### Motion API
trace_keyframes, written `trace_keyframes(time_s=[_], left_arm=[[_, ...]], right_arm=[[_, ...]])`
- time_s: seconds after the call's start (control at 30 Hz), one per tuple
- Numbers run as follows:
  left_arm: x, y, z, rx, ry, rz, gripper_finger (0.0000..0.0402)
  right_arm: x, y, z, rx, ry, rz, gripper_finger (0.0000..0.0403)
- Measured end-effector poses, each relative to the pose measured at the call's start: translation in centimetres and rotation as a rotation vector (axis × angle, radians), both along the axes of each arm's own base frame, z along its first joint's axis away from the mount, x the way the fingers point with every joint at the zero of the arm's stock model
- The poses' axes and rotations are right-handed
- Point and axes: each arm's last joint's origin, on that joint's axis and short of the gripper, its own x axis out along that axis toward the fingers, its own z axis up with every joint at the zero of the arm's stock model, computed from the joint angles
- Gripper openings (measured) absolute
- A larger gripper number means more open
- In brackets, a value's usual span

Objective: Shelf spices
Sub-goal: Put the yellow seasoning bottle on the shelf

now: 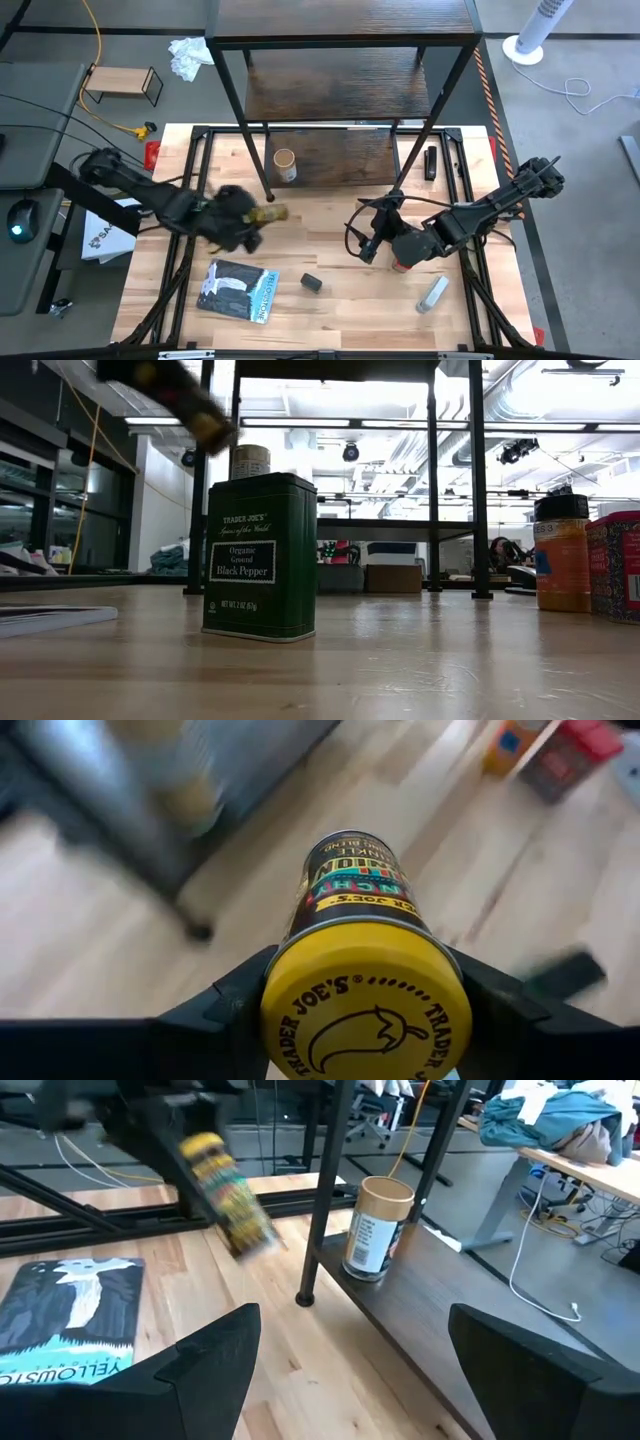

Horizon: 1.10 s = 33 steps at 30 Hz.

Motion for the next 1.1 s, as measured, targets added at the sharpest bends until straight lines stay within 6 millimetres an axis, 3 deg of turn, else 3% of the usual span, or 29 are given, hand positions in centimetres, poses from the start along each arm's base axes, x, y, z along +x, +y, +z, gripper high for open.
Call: trace_keyframes(time_s=[0.23, 0.47, 0.63, 0.8, 1.1], left_arm=[[8.2, 4.0, -1.6, 0.106, 0.128, -0.083, 0.0213], [14.4, 8.6, 1.6, 0.219, 0.243, -0.197, 0.0213], [16.5, 11.0, 2.0, 0.192, 0.421, -0.285, 0.0213], [18.0, 12.5, 0.0, 0.184, 0.602, -0.341, 0.0213], [18.6, 13.4, -0.7, 0.260, 0.659, -0.336, 0.0213]], right_arm=[[0.0, -0.1, 0.1, 0.001, -0.008, -0.009, 0.0321], [0.0, -0.1, 0.1, 0.035, -0.046, -0.043, 0.0321], [0.1, -0.1, 0.2, 0.038, -0.052, -0.043, 0.0321], [0.1, -0.1, 0.2, 0.038, -0.052, -0.043, 0.0321], [0.1, 0.0, 0.2, 0.078, -0.073, -0.043, 0.0321]])
